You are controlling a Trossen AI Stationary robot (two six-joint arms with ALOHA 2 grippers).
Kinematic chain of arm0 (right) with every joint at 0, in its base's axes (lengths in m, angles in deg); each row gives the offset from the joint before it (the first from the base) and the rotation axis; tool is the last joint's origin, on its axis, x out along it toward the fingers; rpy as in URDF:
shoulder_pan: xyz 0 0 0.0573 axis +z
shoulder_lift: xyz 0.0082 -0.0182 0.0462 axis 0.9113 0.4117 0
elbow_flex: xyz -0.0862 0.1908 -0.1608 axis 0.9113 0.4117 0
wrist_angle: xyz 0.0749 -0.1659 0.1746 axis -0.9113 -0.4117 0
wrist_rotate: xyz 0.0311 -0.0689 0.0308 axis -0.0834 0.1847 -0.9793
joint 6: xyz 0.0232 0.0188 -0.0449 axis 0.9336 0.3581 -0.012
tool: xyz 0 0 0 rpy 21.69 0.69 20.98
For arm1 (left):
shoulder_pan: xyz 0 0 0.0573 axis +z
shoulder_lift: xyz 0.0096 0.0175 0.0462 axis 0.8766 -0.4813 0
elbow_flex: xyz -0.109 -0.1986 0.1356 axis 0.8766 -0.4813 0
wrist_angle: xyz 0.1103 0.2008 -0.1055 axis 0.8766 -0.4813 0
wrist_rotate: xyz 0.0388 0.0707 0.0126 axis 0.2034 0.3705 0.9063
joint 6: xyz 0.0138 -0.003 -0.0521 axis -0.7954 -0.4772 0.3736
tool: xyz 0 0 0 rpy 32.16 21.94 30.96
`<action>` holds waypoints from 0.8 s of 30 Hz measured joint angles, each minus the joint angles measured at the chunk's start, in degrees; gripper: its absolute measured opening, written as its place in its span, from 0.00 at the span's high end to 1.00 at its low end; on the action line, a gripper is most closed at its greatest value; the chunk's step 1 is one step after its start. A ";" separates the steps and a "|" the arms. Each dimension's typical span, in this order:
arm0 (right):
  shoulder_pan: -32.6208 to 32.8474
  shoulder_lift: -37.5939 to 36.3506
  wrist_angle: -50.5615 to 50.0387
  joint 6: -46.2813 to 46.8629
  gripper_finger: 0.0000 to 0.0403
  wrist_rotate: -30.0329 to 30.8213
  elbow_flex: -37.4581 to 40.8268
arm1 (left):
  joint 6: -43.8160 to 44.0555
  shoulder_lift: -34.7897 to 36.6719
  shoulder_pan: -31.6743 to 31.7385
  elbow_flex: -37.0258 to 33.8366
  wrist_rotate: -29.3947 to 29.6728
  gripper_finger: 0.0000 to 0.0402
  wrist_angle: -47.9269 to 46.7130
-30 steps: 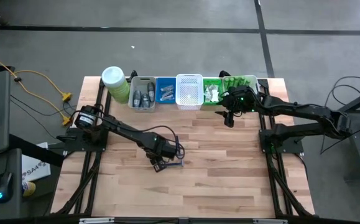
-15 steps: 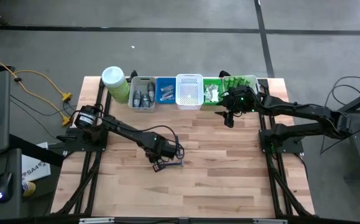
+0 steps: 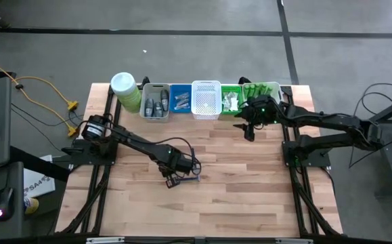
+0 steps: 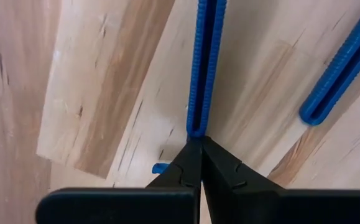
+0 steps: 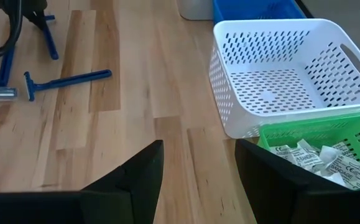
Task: Pick & Place Travel size toiletries
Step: Put the top left blue razor into the left white bin
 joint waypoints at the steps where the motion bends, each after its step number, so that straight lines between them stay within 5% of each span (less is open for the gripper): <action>1: 0.15 0.00 -0.04 0.00 0.52 0.02 0.00 | -0.18 -0.04 0.00 0.27 0.25 1.00 0.18; 8: 0.19 0.01 -0.04 -0.03 0.52 0.02 0.00 | -1.15 -0.18 0.04 1.72 1.52 0.95 -0.25; 18: 0.19 0.02 -0.04 -0.07 0.52 0.00 0.00 | -1.54 -0.11 0.21 5.50 7.87 0.68 -3.58; 24: 0.19 0.02 -0.07 -0.09 0.52 0.01 0.00 | -8.62 -0.62 1.81 4.33 10.43 0.63 2.64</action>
